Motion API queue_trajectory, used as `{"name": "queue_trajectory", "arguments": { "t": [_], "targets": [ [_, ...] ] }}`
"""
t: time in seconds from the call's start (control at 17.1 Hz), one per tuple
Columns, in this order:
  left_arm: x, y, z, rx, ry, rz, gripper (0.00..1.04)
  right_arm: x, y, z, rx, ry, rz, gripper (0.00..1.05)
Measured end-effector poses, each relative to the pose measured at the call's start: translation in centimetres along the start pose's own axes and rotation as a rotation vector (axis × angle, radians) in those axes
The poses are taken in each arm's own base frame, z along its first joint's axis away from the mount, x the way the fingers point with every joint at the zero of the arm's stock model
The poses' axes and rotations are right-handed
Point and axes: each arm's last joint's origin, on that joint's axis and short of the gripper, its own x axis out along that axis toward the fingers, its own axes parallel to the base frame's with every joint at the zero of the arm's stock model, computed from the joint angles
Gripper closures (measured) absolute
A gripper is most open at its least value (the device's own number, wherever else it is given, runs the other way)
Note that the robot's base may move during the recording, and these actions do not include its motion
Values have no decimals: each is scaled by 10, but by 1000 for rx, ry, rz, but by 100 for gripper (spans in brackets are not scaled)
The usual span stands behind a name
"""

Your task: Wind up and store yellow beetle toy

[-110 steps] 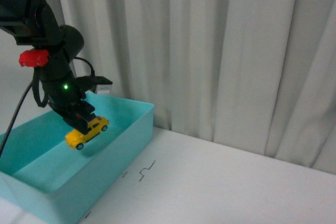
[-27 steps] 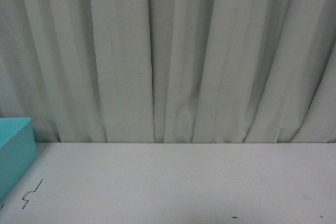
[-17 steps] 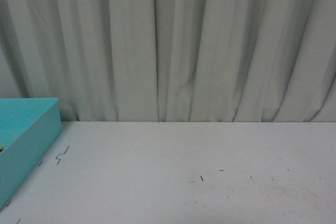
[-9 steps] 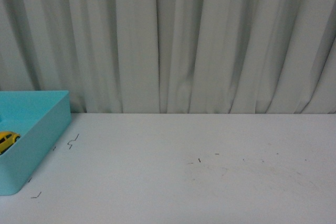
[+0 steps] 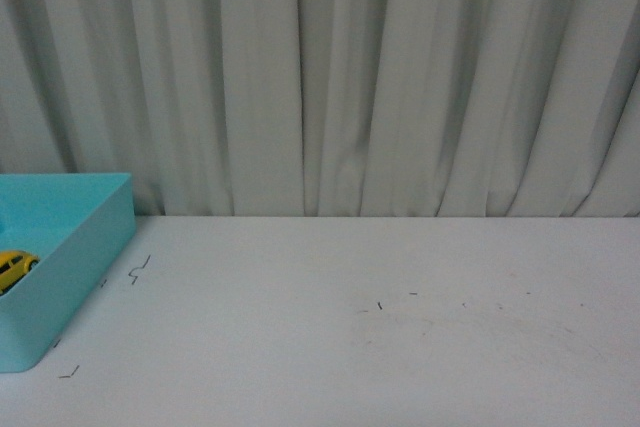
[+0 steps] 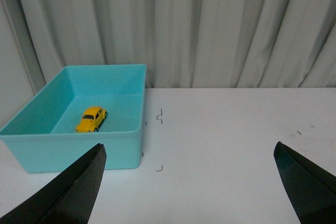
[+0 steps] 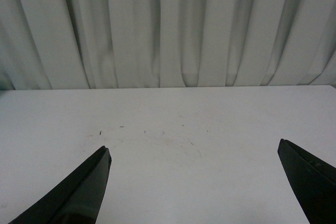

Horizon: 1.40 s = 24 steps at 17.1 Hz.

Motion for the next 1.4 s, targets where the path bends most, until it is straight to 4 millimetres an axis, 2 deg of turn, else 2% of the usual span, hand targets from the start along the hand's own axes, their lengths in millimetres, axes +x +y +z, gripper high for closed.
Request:
{"name": "queue_trajectory", "arguments": {
  "t": [1.4],
  "targets": [
    [0,0,0,0,-2,0,7,0,0,0,0,-2,0,7]
  ]
}}
